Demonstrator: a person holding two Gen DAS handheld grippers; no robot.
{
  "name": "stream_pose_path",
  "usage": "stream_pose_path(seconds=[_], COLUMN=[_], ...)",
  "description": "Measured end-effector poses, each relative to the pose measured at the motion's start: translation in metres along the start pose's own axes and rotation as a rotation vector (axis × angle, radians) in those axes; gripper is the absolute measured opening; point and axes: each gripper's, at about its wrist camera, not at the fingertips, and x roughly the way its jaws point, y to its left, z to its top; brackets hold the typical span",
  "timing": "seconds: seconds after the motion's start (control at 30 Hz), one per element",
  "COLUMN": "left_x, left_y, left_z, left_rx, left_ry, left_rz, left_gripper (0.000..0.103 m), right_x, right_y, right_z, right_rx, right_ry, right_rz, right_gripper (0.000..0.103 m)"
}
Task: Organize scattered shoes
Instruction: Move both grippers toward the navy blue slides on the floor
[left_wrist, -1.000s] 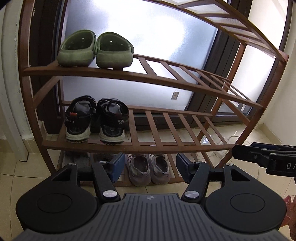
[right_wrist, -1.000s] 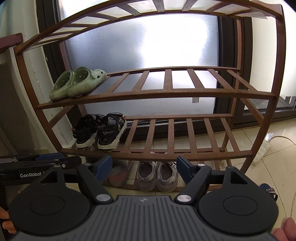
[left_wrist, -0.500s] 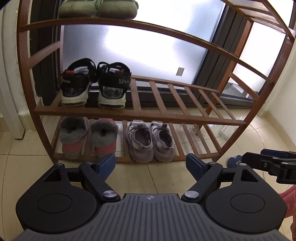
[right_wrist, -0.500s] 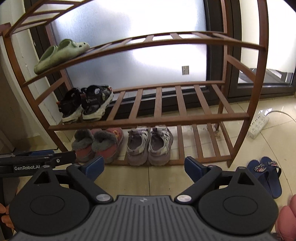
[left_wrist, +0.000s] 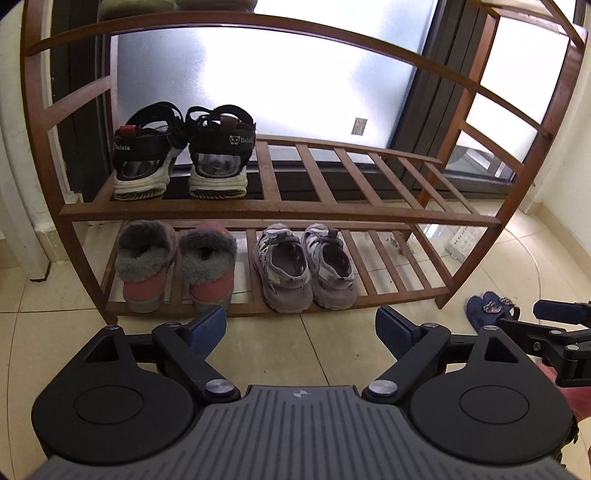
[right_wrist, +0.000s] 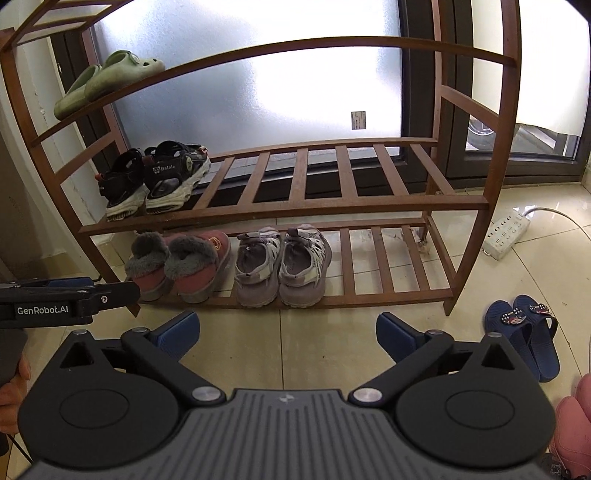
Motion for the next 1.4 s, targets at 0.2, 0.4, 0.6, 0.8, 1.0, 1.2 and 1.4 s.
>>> stream_pose_path(seconds=[0.2, 0.4, 0.6, 0.8, 1.0, 1.2, 1.4], left_x=[0.008, 0.019, 0.034, 0.055, 0.073, 0.091, 0.109], left_y=[-0.011, -0.030, -0.052, -0.081, -0.099, -0.117, -0.121], left_z=[-0.013, -0.033, -0.045, -0.051, -0.052, -0.052, -0.048], left_rx=[0.046, 0.094, 0.145, 0.191, 0.200, 0.208, 0.198], left_ry=[0.018, 0.048, 0.073, 0.096, 0.108, 0.119, 0.137], left_rz=[-0.029, -0.085, -0.115, -0.144, -0.165, -0.187, -0.192], left_gripper=[0.089, 0.090, 0.090, 0.089, 0.090, 0.090, 0.090], right_x=[-0.001, -0.007, -0.008, -0.006, -0.001, 0.019, 0.042], right_y=[-0.010, -0.028, -0.058, -0.102, -0.153, -0.196, -0.236], right_z=[-0.015, -0.040, -0.066, -0.083, -0.093, -0.100, -0.095], right_rx=[0.008, 0.043, 0.089, 0.158, 0.266, 0.314, 0.306], right_ry=[-0.002, -0.001, 0.017, 0.030, 0.027, 0.034, 0.027], right_rz=[-0.023, -0.053, -0.113, -0.176, -0.214, -0.291, -0.372], right_gripper=[0.102, 0.102, 0.102, 0.102, 0.102, 0.102, 0.102])
